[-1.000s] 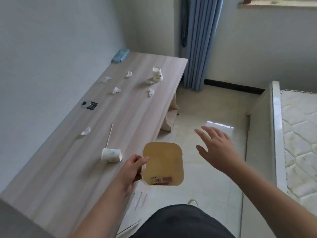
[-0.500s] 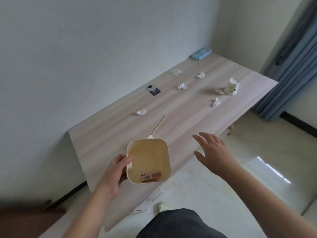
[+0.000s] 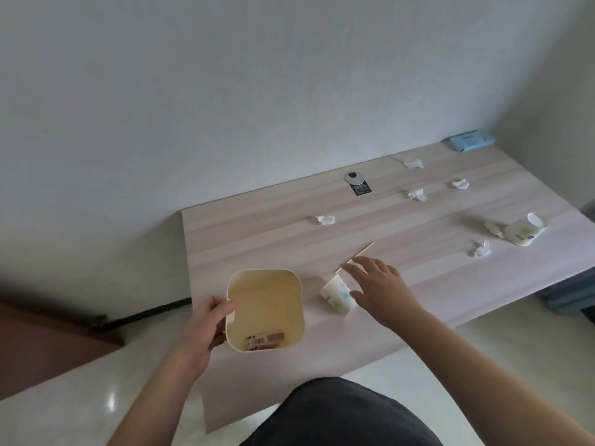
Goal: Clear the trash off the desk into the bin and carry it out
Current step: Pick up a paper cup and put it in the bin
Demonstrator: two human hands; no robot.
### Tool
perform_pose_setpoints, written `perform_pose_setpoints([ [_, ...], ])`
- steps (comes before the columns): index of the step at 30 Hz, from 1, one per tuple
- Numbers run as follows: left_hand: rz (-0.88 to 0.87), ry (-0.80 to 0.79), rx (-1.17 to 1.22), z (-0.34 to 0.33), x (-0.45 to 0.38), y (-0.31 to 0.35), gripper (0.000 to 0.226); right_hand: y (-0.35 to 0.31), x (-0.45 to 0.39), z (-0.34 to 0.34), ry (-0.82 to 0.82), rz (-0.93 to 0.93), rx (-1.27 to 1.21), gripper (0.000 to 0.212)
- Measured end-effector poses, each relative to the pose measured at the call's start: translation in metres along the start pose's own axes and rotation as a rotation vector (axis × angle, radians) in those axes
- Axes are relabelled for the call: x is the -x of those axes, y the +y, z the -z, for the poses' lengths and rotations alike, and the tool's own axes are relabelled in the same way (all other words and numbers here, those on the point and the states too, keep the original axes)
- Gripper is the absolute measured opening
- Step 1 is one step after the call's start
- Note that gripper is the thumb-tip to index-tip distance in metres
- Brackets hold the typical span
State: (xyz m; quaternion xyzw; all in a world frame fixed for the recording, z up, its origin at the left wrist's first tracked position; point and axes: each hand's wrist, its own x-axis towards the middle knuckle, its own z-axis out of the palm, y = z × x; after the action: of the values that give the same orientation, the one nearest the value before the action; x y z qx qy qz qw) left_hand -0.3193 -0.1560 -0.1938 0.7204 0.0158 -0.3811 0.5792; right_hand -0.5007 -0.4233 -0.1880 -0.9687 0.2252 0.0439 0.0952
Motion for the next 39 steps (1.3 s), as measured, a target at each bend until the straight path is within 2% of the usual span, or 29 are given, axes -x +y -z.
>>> perform_pose_setpoints([
  [6,-0.002,0.044,-0.01,-0.007,-0.008,0.01,0.017,-0.012,-0.027,-0.035,-0.173,0.092,0.051,0.06],
  [12,0.012,0.159,0.034,-0.042,-0.006,-0.002,0.017,0.01,-0.052,-0.053,-0.309,0.232,0.168,0.059],
  [15,0.044,0.212,0.076,-0.058,-0.003,-0.008,0.015,0.024,-0.068,-0.059,-0.327,0.261,0.182,0.058],
  [19,0.062,0.271,0.109,-0.074,0.001,-0.013,0.025,0.031,-0.087,-0.068,-0.33,0.298,0.156,0.042],
  [24,0.072,0.304,0.155,-0.087,0.002,-0.017,0.017,0.045,-0.096,-0.071,-0.335,0.343,0.097,0.026],
  [29,0.059,0.334,0.212,-0.092,-0.003,-0.016,0.017,0.065,-0.094,-0.047,-0.388,0.323,-0.071,0.024],
  [32,0.046,0.317,0.218,-0.092,-0.007,-0.015,0.018,0.079,-0.086,-0.029,-0.336,0.325,-0.192,0.021],
  [34,0.039,0.306,0.219,-0.092,-0.009,-0.013,0.019,0.086,-0.08,-0.015,-0.238,0.33,-0.279,0.016],
  [37,0.024,0.277,0.222,-0.094,-0.014,-0.011,0.019,0.087,-0.068,0.014,-0.001,0.349,-0.392,0.004],
  [39,0.013,0.249,0.213,-0.094,-0.017,-0.01,0.021,0.079,-0.06,0.034,0.171,0.361,-0.445,0.008],
])
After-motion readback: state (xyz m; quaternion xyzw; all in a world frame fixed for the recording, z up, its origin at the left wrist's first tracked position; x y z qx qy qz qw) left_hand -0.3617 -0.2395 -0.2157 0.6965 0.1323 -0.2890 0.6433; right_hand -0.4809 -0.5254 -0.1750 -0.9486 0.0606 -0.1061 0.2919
